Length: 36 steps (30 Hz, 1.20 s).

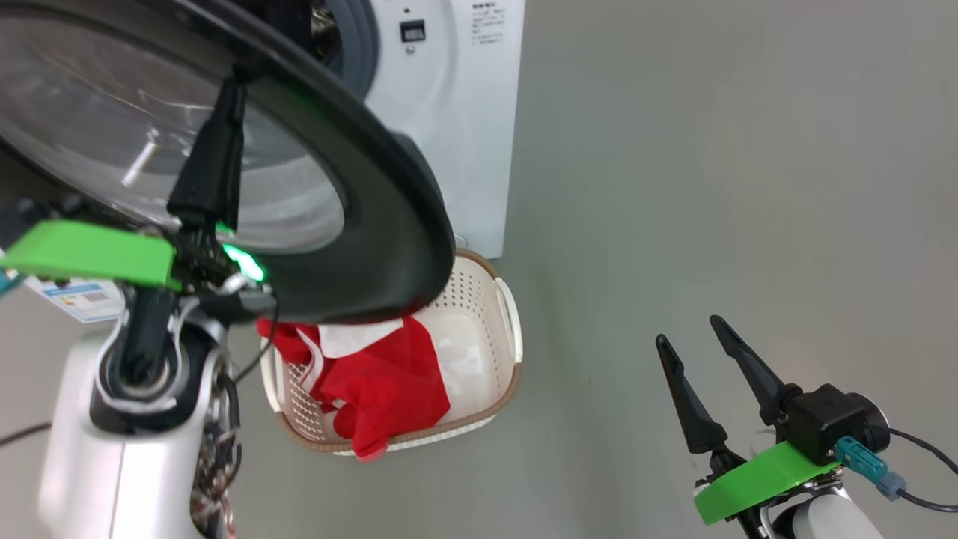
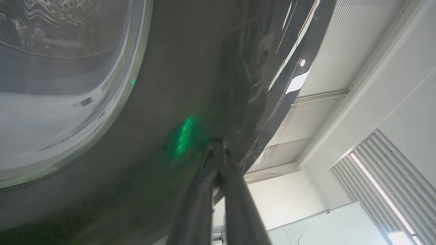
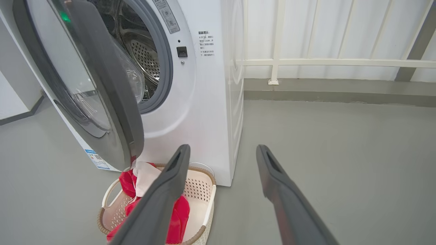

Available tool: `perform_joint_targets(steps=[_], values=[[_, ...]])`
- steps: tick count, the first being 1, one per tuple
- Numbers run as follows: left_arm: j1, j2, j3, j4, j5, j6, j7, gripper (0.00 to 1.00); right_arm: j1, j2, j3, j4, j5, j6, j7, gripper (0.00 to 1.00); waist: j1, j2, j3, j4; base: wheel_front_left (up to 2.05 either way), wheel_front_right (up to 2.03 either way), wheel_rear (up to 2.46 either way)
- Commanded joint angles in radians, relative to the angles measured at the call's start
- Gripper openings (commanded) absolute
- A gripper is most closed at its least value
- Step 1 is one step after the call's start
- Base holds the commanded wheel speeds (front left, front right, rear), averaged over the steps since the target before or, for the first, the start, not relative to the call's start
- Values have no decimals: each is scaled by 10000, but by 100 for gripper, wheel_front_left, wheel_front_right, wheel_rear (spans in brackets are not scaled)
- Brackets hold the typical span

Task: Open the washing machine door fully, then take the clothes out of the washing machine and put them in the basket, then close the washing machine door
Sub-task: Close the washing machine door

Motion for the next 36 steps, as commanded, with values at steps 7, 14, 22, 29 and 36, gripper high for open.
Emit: perform_joint_targets(steps=[7,14,22,29,36], values=[[-1214,242,153,493,257,-440,-180,0,-349,-120,158,-316,-57,33,-65,100,1,0,448,-330,0,0,0],[-2004,225,202,1553,215,-978,-261,0,-431,-158,141,-341,-88,33,-65,100,1,0,579,-387,0,0,0],[-1684,188,49,2263,-222,-1589,168,49,-396,-115,16,-281,-83,33,-65,100,1,0,253,-258,0,0,0],[-79,555,-141,1881,542,-1880,128,100,-205,9,-195,-311,5,33,-65,100,1,0,-371,-116,0,0,0],[1864,1532,-1092,721,3496,-1897,-1898,100,34,139,-265,-474,46,33,-65,100,1,0,-963,-8,0,0,0]])
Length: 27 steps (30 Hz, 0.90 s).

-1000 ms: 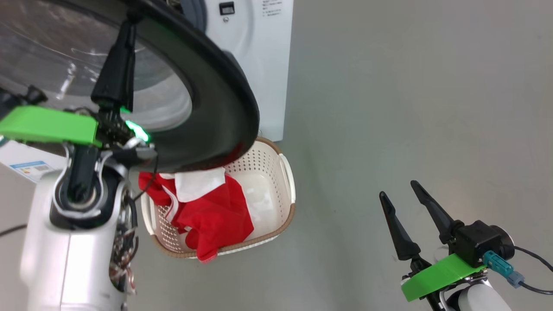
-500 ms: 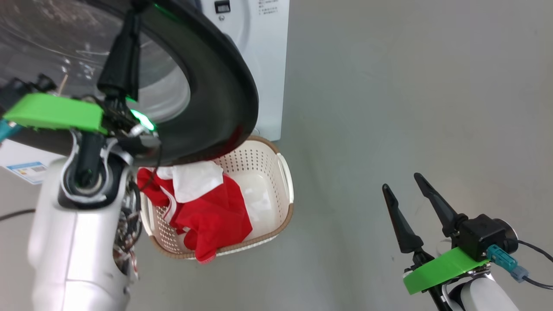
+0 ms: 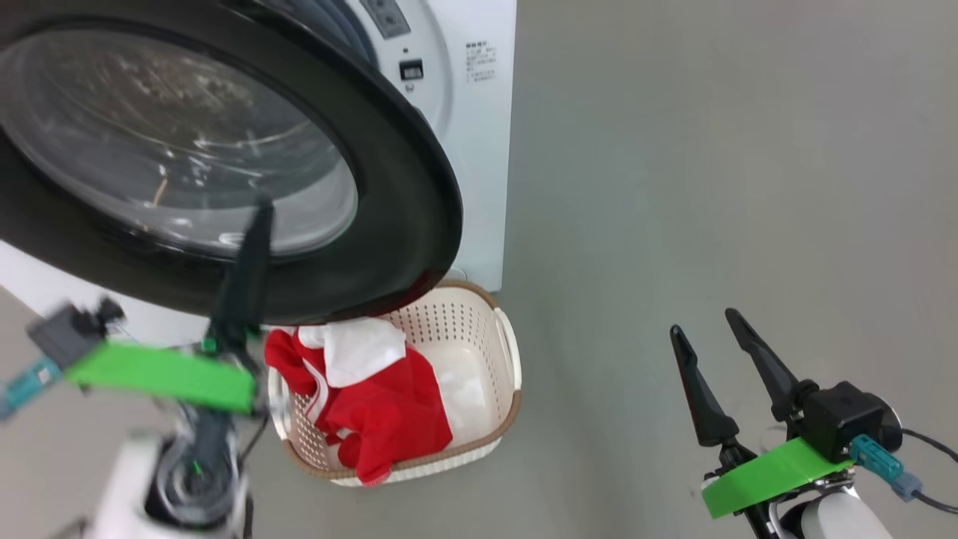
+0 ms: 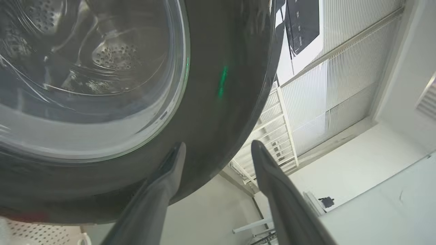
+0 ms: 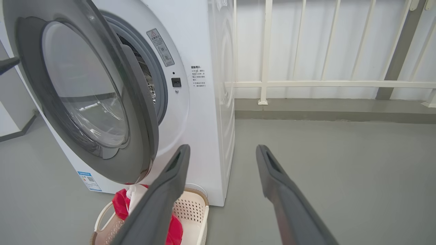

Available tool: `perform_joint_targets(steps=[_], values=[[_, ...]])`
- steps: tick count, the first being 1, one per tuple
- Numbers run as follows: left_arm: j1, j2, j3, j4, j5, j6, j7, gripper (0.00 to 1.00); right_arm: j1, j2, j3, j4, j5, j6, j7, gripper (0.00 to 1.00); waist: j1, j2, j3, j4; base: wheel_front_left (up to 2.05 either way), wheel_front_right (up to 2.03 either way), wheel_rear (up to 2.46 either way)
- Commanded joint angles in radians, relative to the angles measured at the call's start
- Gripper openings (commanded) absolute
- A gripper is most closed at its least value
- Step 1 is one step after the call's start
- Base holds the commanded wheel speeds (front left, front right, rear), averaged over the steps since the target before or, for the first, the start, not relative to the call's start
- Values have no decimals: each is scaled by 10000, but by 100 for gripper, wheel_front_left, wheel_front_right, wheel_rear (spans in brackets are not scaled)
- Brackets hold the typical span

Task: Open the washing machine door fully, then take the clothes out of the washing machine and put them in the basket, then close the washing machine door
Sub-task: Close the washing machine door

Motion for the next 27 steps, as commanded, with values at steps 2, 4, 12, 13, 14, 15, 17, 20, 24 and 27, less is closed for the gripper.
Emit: perform_joint_targets(steps=[2,4,12,13,14,15,17,20,24,27], values=[[755,794,-280,-323,1402,-67,-1014,100,79,12,96,-291,57,33,-65,100,0,0,-445,81,0,0,0],[1186,995,-537,-218,2162,-67,-1643,100,171,23,64,-309,56,33,-65,100,0,0,-616,88,0,0,0],[2570,1272,233,-544,5913,123,-2253,100,529,51,-124,-511,54,33,-65,100,0,0,-1122,49,0,0,0],[2570,1272,233,-544,5913,123,-2253,100,529,51,-124,-511,54,33,-65,100,0,0,-1122,49,0,0,0],[2770,1196,446,-739,6388,109,-2254,100,578,57,-172,-566,53,33,-65,100,0,0,-1164,60,0,0,0],[2969,1160,637,-926,6922,96,-2255,100,622,63,-202,-630,54,33,-65,100,0,0,-1191,64,0,0,0],[3360,977,1013,-1194,7707,67,-2256,100,699,68,-230,-830,61,33,-65,100,0,0,-1249,68,0,0,0],[3845,729,1519,-1501,8668,25,-2258,100,830,68,-337,-1143,89,33,-65,100,0,0,-1338,68,0,0,0],[4354,458,2021,-1684,9514,-18,-2258,100,999,44,-373,-1474,132,33,-65,100,0,0,-1456,60,0,0,0],[4663,259,2258,-1727,9728,-41,-2259,100,1104,30,-367,-1628,154,33,-65,100,0,0,-1517,42,0,0,0]])
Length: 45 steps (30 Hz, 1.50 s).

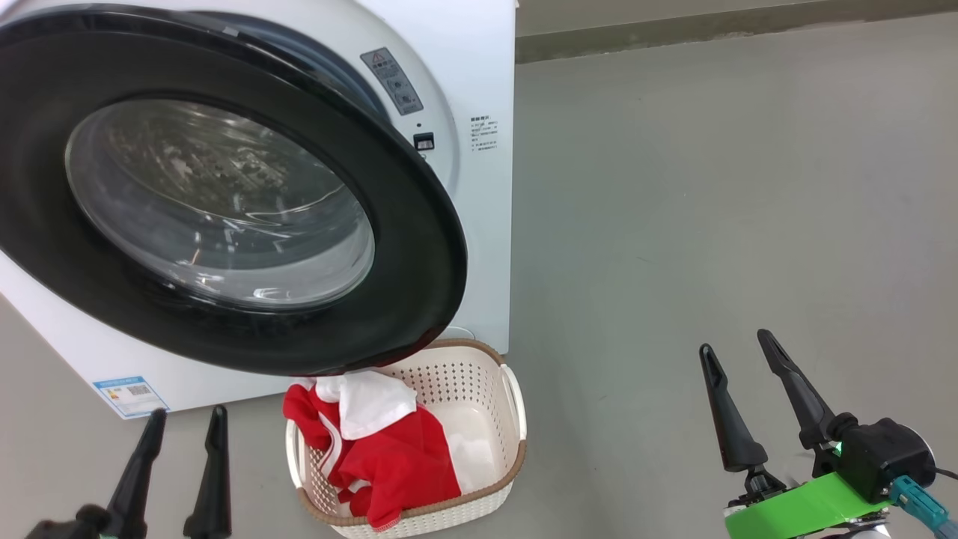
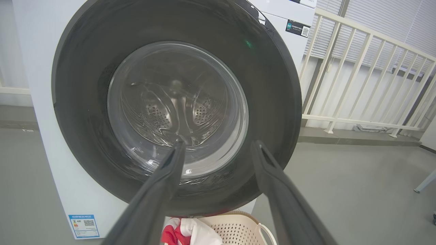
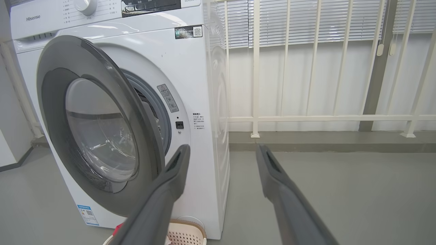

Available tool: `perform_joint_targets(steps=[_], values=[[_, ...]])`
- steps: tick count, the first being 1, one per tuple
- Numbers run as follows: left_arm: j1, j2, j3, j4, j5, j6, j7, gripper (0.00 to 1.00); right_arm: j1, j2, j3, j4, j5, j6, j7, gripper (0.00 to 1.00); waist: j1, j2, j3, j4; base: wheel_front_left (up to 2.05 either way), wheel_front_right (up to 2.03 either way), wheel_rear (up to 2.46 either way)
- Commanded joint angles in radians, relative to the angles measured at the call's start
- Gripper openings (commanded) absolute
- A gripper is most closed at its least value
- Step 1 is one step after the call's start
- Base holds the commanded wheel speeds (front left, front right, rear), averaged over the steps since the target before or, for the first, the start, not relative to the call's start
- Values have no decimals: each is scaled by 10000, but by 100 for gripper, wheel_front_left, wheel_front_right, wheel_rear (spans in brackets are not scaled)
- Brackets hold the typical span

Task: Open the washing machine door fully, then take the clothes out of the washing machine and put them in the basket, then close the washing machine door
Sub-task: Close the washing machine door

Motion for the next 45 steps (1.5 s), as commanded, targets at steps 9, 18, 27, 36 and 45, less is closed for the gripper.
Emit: perform_joint_targets(steps=[9,18,27,36,45], values=[[383,-293,864,-208,806,-64,-119,100,46,-75,197,-344,130,33,-65,100,0,-1,-44,-22,0,0,0],[433,-395,760,-78,950,-67,-120,100,10,-121,287,-225,96,33,-65,100,0,-1,-29,-7,0,0,0],[287,-480,671,-91,973,-68,-120,100,-262,-269,740,488,-35,33,-65,0,0,-1,16,169,0,0,0],[173,-438,331,-220,952,-68,-120,100,-1432,-659,2409,2030,462,33,-65,0,0,-1,117,702,0,0,0],[-255,-395,-291,-597,865,-68,-120,100,-3777,-1202,4200,3275,1229,33,-65,0,0,-1,863,1681,0,0,0]])
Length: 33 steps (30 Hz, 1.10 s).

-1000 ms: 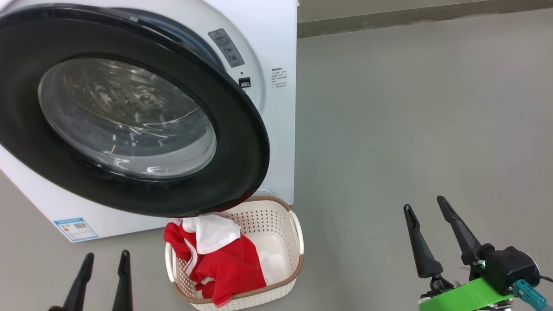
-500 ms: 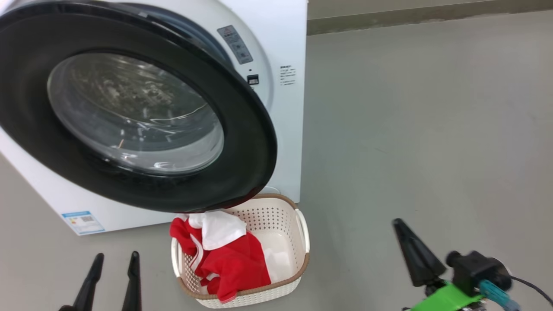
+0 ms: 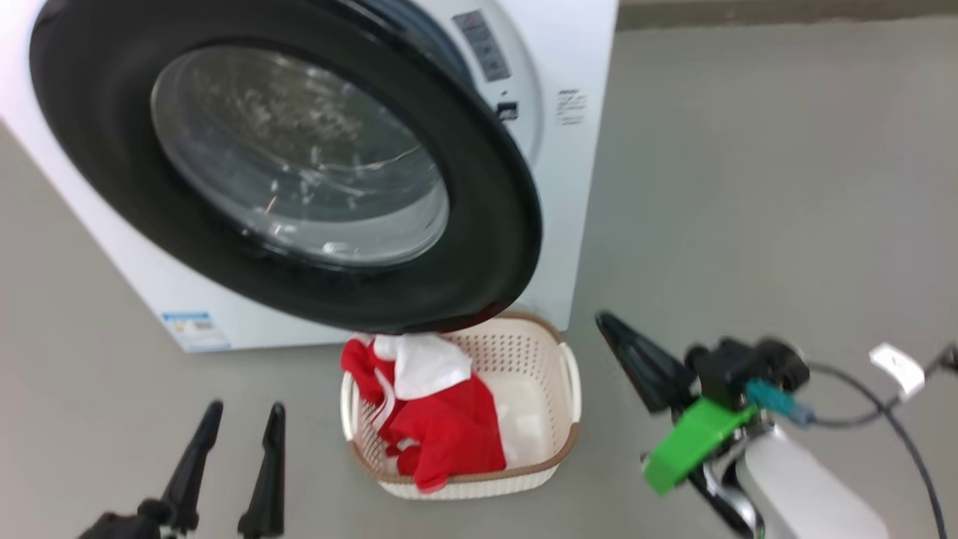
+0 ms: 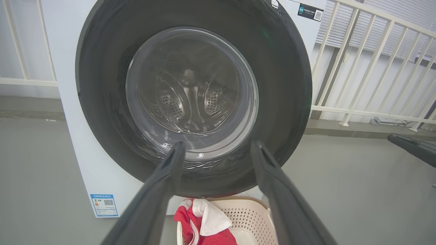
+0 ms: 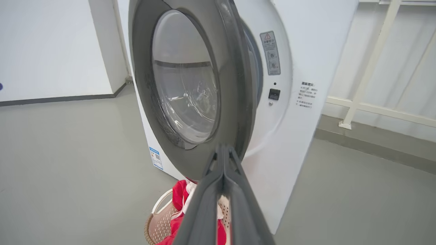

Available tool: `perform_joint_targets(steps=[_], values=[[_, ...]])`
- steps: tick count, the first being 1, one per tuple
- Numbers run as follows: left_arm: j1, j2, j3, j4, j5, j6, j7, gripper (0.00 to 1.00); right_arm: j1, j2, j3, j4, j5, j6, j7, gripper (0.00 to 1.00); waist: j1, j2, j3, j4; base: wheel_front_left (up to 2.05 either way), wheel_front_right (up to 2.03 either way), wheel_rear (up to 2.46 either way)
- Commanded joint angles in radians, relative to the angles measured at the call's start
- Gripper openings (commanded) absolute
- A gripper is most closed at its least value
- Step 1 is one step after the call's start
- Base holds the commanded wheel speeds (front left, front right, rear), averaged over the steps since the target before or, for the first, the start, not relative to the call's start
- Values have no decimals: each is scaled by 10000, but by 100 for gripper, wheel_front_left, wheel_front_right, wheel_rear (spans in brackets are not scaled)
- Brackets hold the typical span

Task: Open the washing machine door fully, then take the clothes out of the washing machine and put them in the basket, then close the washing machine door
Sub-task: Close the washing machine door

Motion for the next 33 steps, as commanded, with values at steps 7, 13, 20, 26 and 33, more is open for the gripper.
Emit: perform_joint_targets(steps=[7,13,20,26,33], values=[[-879,94,132,-483,-142,-55,-120,100,-2032,-511,1082,323,396,33,-65,0,0,0,1039,1135,0,0,0],[-1284,46,-118,-549,-232,-55,-120,100,-3408,-808,1689,743,843,33,-65,0,0,0,1707,1617,0,0,0],[-1872,15,-196,-609,-372,-55,-120,100,-5163,-1044,2250,1405,1171,33,-65,0,0,0,2741,1888,0,0,0],[-2329,-35,-536,-656,-545,-55,-120,100,-6179,-1065,2066,1737,1669,33,-65,0,0,0,3228,1993,0,0,0],[-2638,48,-834,-714,-427,-55,-120,100,-7173,-1288,2187,2244,1828,33,-65,0,0,0,3626,2090,0,0,0]])
